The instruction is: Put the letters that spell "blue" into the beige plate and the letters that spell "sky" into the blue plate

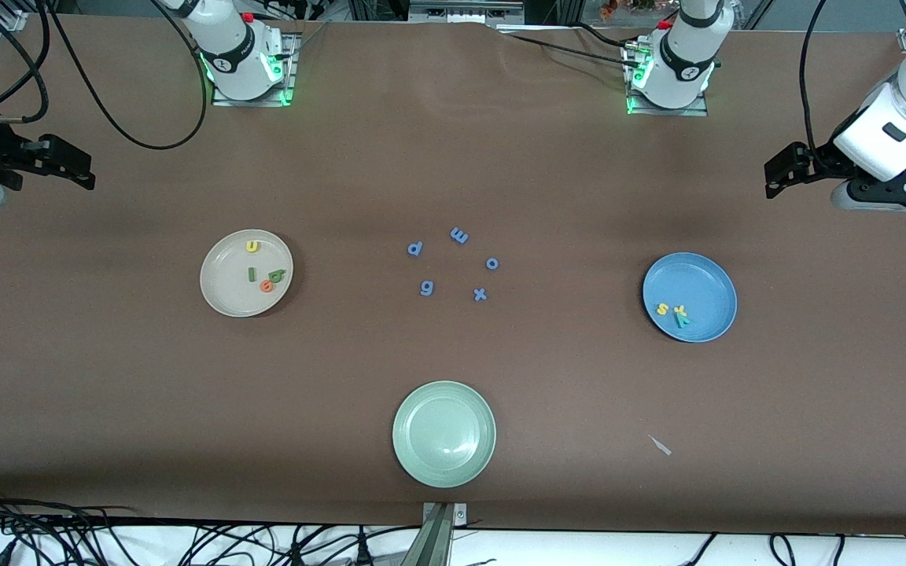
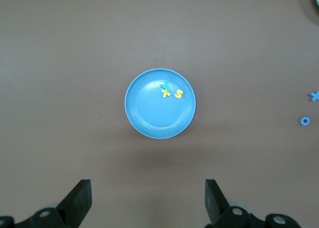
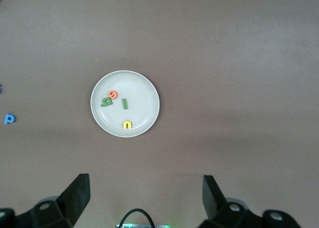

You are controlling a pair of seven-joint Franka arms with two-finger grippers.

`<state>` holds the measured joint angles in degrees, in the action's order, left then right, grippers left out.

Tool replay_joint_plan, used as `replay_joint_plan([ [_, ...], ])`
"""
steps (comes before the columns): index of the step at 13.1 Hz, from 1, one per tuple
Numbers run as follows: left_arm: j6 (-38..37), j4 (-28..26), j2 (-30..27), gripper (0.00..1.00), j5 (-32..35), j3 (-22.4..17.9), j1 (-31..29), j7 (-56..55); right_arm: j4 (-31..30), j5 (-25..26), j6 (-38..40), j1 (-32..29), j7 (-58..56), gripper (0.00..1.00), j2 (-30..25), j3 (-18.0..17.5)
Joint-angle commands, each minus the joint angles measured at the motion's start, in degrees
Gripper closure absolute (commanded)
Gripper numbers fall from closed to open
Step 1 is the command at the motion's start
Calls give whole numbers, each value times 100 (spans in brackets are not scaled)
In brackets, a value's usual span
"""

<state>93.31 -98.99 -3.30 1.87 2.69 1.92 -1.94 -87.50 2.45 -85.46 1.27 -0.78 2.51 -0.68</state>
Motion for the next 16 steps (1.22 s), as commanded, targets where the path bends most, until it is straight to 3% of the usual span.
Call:
replay_joint_plan([
  [1,-155,169,49,0,-108,-14,-25,124,163,71,-110,-57,7,0,109,-55],
  [16,-173,169,49,0,-108,-14,-25,124,163,-166,-181,-30,16,0,153,-64],
])
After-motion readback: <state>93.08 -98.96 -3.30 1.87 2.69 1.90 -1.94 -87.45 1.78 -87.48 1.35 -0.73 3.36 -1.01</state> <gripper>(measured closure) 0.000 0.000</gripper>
